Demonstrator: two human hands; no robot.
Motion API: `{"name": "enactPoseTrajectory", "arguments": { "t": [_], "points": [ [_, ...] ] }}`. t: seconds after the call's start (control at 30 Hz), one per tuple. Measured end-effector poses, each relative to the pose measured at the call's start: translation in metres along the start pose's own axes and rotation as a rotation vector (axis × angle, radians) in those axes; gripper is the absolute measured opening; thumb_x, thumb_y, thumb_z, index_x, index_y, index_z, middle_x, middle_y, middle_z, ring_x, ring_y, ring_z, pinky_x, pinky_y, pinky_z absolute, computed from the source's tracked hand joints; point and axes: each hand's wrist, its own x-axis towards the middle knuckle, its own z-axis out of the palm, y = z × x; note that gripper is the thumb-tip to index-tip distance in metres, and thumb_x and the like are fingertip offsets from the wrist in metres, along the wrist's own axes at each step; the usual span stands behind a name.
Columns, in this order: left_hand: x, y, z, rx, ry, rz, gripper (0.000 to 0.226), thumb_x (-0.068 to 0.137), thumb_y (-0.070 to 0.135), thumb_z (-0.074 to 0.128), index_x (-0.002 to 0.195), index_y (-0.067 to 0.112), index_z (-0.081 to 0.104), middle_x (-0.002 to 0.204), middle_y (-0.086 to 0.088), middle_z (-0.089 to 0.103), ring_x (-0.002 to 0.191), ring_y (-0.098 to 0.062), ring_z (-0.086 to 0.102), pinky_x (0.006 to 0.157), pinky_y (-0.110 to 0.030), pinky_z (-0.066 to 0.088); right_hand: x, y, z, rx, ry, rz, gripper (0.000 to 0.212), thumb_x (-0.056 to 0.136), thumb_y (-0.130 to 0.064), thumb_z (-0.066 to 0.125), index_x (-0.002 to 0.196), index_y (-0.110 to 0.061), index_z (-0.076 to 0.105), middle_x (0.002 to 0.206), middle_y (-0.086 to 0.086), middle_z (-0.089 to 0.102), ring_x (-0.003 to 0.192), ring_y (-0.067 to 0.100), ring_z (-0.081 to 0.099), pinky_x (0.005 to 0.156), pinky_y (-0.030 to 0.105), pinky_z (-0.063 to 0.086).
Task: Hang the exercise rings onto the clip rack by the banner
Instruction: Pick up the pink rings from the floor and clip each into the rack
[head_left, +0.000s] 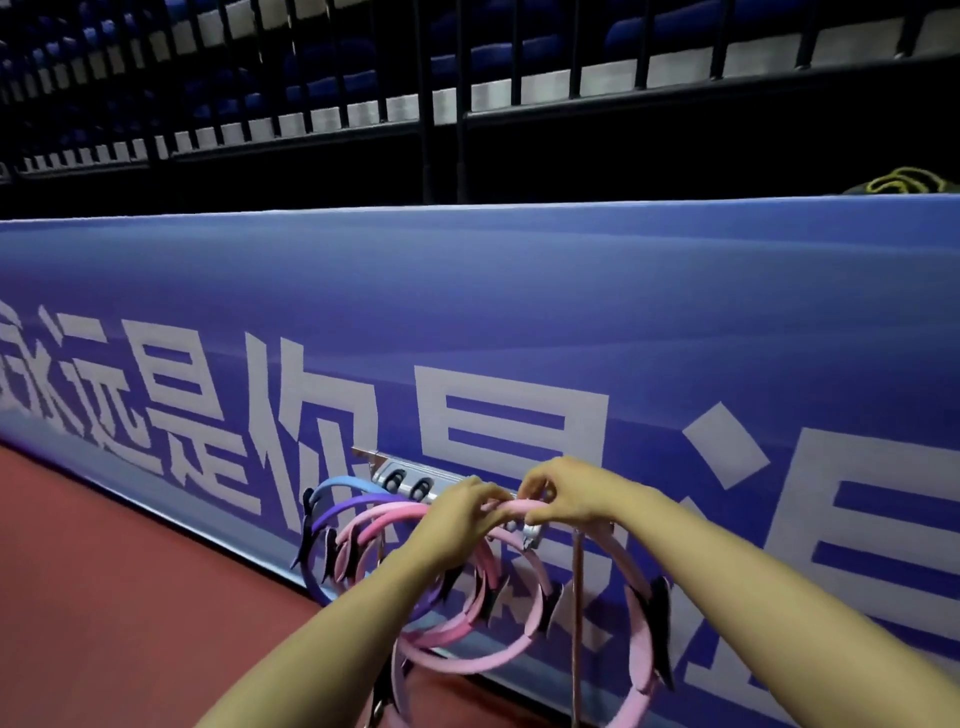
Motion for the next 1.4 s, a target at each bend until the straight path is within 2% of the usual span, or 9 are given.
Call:
{"name": "enactPoseTrajectory", "arguments": {
  "t": [0.13, 0.23, 0.37, 0.63, 0.73, 0.97, 1.2, 1.3, 1.4],
  "points": [
    [0.025, -0.008, 0.016, 0.037, -0.083, 0.029, 0.030, 0.094, 0.050, 0.059, 0.107, 0.028, 0.074, 0.093, 0.004, 0.062, 0.086, -0.016, 0.059, 0.074, -0.032, 0.047, 0.013, 0.029, 0.019, 0.050, 0.025, 0.043, 0.031, 0.084, -0.043, 0.075, 0.111, -0.027, 0.074, 0.103, -0.011, 0.070, 0.089, 0.008, 0.064, 0.074, 0.019, 0.050],
    [0.044, -0.018, 0.031, 0.121, -0.145, 0.044, 0.039, 0.092, 0.060, 0.056, 0.105, 0.028, 0.073, 0.095, 0.002, 0.065, 0.085, -0.018, 0.060, 0.072, -0.038, 0.051, 0.022, 0.045, 0.034, 0.059, 0.037, 0.083, 0.027, 0.086, -0.040, 0.074, 0.110, -0.026, 0.075, 0.102, -0.009, 0.070, 0.088, 0.009, 0.064, 0.070, 0.019, 0.049],
    [0.065, -0.037, 0.053, 0.142, -0.215, 0.062, 0.043, 0.090, 0.062, 0.056, 0.102, 0.024, 0.073, 0.096, -0.002, 0.064, 0.086, -0.020, 0.059, 0.073, -0.038, 0.051, 0.038, 0.064, 0.058, 0.048, 0.064, 0.155, 0.026, 0.087, -0.048, 0.071, 0.106, -0.031, 0.075, 0.096, -0.010, 0.070, 0.086, 0.011, 0.065, 0.078, 0.033, 0.059],
    [0.099, -0.094, 0.096, 0.121, -0.288, 0.071, 0.040, 0.088, 0.059, 0.061, 0.097, 0.023, 0.075, 0.086, -0.003, 0.070, 0.079, -0.023, 0.064, 0.061, -0.032, 0.039, 0.088, 0.088, 0.101, -0.032, 0.027, 0.252, 0.037, 0.094, -0.058, 0.054, 0.103, -0.028, 0.074, 0.095, -0.002, 0.067, 0.085, 0.017, 0.062, 0.076, 0.039, 0.055],
    [0.117, -0.117, 0.111, 0.116, -0.346, 0.050, 0.034, 0.087, 0.054, 0.064, 0.102, 0.025, 0.073, 0.095, -0.002, 0.070, 0.088, -0.022, 0.065, 0.066, -0.031, 0.042, 0.111, 0.099, 0.116, 0.002, 0.030, 0.324, 0.034, 0.094, -0.056, 0.057, 0.102, -0.027, 0.073, 0.095, -0.003, 0.068, 0.085, 0.016, 0.063, 0.075, 0.035, 0.054],
    [0.155, -0.161, 0.157, 0.135, -0.493, 0.069, 0.037, 0.081, 0.055, 0.067, 0.106, 0.028, 0.072, 0.104, -0.001, 0.073, 0.097, -0.025, 0.067, 0.074, -0.033, 0.048, 0.149, 0.135, 0.153, 0.061, 0.028, 0.467, 0.036, 0.089, -0.063, 0.059, 0.102, -0.031, 0.068, 0.102, -0.003, 0.069, 0.092, 0.020, 0.065, 0.080, 0.042, 0.055],
    [0.176, -0.183, 0.182, 0.147, -0.564, 0.141, 0.040, 0.083, 0.059, 0.064, 0.105, 0.026, 0.071, 0.101, -0.003, 0.073, 0.097, -0.029, 0.066, 0.067, -0.030, 0.039, 0.167, 0.153, 0.174, 0.030, 0.011, 0.496, 0.023, 0.094, -0.046, 0.061, 0.105, -0.027, 0.069, 0.110, -0.002, 0.061, 0.100, 0.023, 0.061, 0.080, 0.037, 0.050],
    [0.185, -0.188, 0.183, 0.164, -0.595, 0.187, 0.040, 0.082, 0.062, 0.062, 0.100, 0.026, 0.069, 0.098, -0.001, 0.073, 0.096, -0.027, 0.066, 0.066, -0.030, 0.038, 0.170, 0.159, 0.169, -0.018, -0.034, 0.476, 0.018, 0.094, -0.036, 0.064, 0.109, -0.027, 0.068, 0.110, -0.004, 0.049, 0.095, 0.026, 0.058, 0.075, 0.041, 0.050],
    [0.193, -0.189, 0.184, 0.180, -0.609, 0.236, 0.042, 0.080, 0.066, 0.062, 0.097, 0.028, 0.069, 0.097, 0.000, 0.073, 0.096, -0.025, 0.066, 0.066, -0.030, 0.037, 0.174, 0.163, 0.165, -0.072, -0.084, 0.456, 0.019, 0.093, -0.035, 0.064, 0.110, -0.028, 0.066, 0.111, -0.002, 0.050, 0.097, 0.026, 0.058, 0.078, 0.044, 0.050]
  ]
}}
